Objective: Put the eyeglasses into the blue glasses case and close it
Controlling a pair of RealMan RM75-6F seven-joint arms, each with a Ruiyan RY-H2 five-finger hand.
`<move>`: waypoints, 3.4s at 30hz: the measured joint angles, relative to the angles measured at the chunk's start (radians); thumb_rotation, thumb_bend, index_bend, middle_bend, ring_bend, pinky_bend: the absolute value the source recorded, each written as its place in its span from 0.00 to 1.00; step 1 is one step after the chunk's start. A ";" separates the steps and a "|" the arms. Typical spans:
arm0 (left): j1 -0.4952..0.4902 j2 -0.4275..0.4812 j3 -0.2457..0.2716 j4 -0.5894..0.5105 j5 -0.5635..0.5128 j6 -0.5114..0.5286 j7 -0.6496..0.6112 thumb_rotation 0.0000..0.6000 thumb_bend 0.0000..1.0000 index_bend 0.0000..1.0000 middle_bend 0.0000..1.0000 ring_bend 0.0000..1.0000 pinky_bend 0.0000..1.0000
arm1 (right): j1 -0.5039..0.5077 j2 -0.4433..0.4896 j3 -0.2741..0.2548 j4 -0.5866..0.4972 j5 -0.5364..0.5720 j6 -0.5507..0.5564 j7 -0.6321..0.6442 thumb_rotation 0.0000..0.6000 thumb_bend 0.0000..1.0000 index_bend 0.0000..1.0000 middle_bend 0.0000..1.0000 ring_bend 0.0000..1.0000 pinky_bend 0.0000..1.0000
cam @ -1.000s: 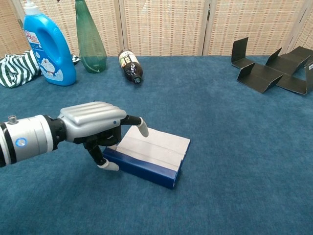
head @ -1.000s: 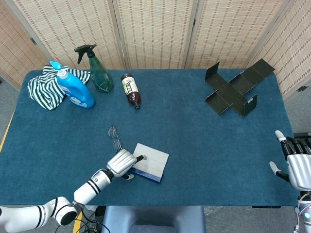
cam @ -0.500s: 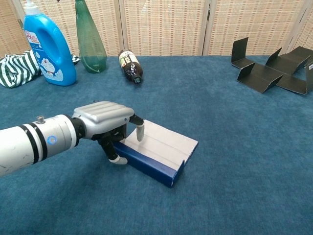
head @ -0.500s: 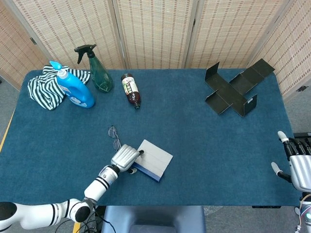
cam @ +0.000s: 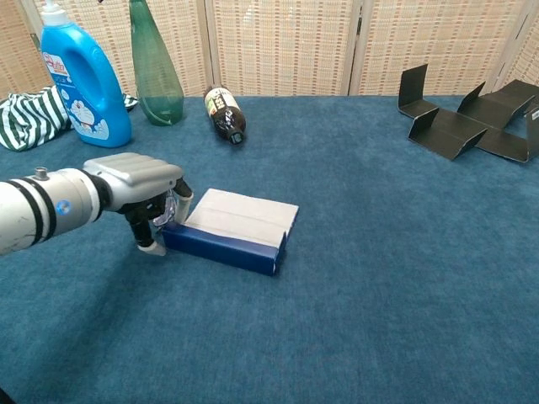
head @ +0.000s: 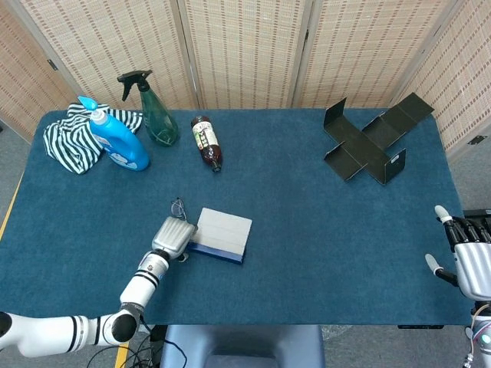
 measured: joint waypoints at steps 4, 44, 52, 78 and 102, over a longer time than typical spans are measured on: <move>-0.006 0.085 0.041 -0.115 -0.058 0.000 0.024 1.00 0.22 0.53 0.98 0.89 0.91 | 0.001 -0.005 -0.001 0.000 -0.004 0.001 0.000 1.00 0.27 0.05 0.25 0.22 0.18; -0.255 0.190 0.116 -0.242 0.188 -0.301 -0.298 1.00 0.43 0.16 1.00 0.95 0.99 | -0.031 -0.012 -0.006 0.016 -0.017 0.054 0.020 1.00 0.27 0.05 0.29 0.30 0.22; -0.351 0.153 0.170 -0.227 0.061 -0.266 -0.230 1.00 0.43 0.16 1.00 0.95 0.99 | -0.032 -0.019 -0.006 0.027 -0.017 0.053 0.031 1.00 0.27 0.05 0.29 0.31 0.22; -0.472 0.104 0.213 -0.092 -0.272 -0.117 -0.172 1.00 0.43 0.16 1.00 0.96 0.99 | -0.036 -0.019 -0.001 0.032 -0.019 0.061 0.035 1.00 0.27 0.05 0.30 0.33 0.23; -0.245 0.086 0.133 0.221 -0.197 -0.083 -0.419 1.00 0.42 0.42 1.00 0.96 0.99 | -0.028 -0.017 -0.001 0.020 -0.033 0.057 0.024 1.00 0.27 0.05 0.30 0.34 0.24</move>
